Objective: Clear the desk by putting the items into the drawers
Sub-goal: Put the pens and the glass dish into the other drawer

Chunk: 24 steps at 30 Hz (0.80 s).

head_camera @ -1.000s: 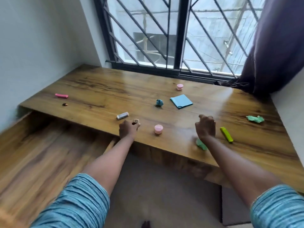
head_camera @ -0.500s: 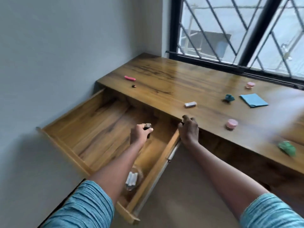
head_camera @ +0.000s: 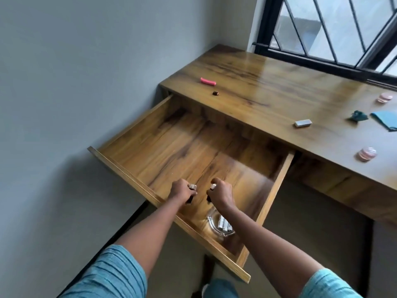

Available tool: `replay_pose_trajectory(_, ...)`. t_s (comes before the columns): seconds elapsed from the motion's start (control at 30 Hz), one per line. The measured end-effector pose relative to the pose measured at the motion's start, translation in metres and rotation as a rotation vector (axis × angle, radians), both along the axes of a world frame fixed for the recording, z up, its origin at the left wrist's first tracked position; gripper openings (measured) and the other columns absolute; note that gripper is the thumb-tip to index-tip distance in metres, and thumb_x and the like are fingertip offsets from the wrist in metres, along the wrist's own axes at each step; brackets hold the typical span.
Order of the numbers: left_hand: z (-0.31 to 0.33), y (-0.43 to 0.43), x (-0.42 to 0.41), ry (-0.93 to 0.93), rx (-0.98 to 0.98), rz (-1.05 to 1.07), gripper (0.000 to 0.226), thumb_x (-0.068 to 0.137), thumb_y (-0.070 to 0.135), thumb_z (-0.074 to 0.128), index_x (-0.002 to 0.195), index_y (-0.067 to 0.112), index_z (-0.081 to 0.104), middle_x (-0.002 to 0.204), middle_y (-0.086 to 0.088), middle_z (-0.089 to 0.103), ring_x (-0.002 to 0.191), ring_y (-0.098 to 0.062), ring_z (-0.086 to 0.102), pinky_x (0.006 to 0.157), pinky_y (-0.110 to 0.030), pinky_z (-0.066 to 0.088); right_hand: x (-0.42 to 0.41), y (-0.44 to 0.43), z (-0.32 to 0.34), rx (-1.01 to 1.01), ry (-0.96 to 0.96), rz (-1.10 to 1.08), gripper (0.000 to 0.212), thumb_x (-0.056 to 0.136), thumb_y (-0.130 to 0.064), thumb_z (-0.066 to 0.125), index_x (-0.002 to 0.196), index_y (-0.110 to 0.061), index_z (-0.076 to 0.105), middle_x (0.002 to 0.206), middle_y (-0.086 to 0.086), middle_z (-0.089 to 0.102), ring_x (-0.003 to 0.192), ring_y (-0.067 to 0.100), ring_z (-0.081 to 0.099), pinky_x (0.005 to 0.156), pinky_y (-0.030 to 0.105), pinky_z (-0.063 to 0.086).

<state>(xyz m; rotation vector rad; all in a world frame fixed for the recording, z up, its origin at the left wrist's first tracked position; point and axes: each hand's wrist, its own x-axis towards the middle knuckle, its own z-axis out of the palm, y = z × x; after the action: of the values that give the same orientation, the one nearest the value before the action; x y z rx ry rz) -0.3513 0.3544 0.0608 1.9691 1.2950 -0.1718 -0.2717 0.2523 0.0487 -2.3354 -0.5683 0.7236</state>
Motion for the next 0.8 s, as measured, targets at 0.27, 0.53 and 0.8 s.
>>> replay_pose_trajectory(0.27, -0.015, 0.023, 0.017, 0.030, 0.042, -0.094, 0.033, 0.083, 0.022, 0.070, 0.114, 0.012, 0.068, 0.115, -0.011, 0.068, 0.105, -0.025, 0.064, 0.089, -0.031, 0.053, 0.001, 0.041, -0.030, -0.069, 0.025, -0.043, 0.034, 0.083, -0.011, 0.062, 0.117, -0.014, 0.059, 0.109, 0.014, 0.062, 0.095, 0.028, 0.063, 0.072, 0.026, 0.049)
replay_pose_trajectory(0.53, -0.018, 0.042, 0.022, 0.085, 0.116, -0.182, 0.031, 0.082, 0.026, 0.070, 0.110, 0.014, 0.069, 0.109, -0.011, 0.069, 0.098, -0.027, 0.066, 0.082, -0.034, 0.057, -0.004, 0.058, -0.039, -0.085, 0.027, -0.129, 0.025, 0.086, -0.018, 0.059, 0.111, -0.016, 0.061, 0.108, 0.010, 0.060, 0.093, 0.026, 0.060, 0.072, 0.029, 0.050)
replay_pose_trajectory(0.8, -0.017, 0.056, 0.015, 0.108, 0.111, -0.321, 0.037, 0.079, 0.030, 0.073, 0.110, 0.011, 0.067, 0.107, -0.012, 0.068, 0.094, -0.026, 0.067, 0.077, -0.033, 0.057, -0.021, 0.056, -0.044, -0.107, -0.010, -0.268, 0.033, 0.088, -0.012, 0.057, 0.121, -0.015, 0.060, 0.118, 0.010, 0.059, 0.097, 0.024, 0.062, 0.079, 0.032, 0.056)
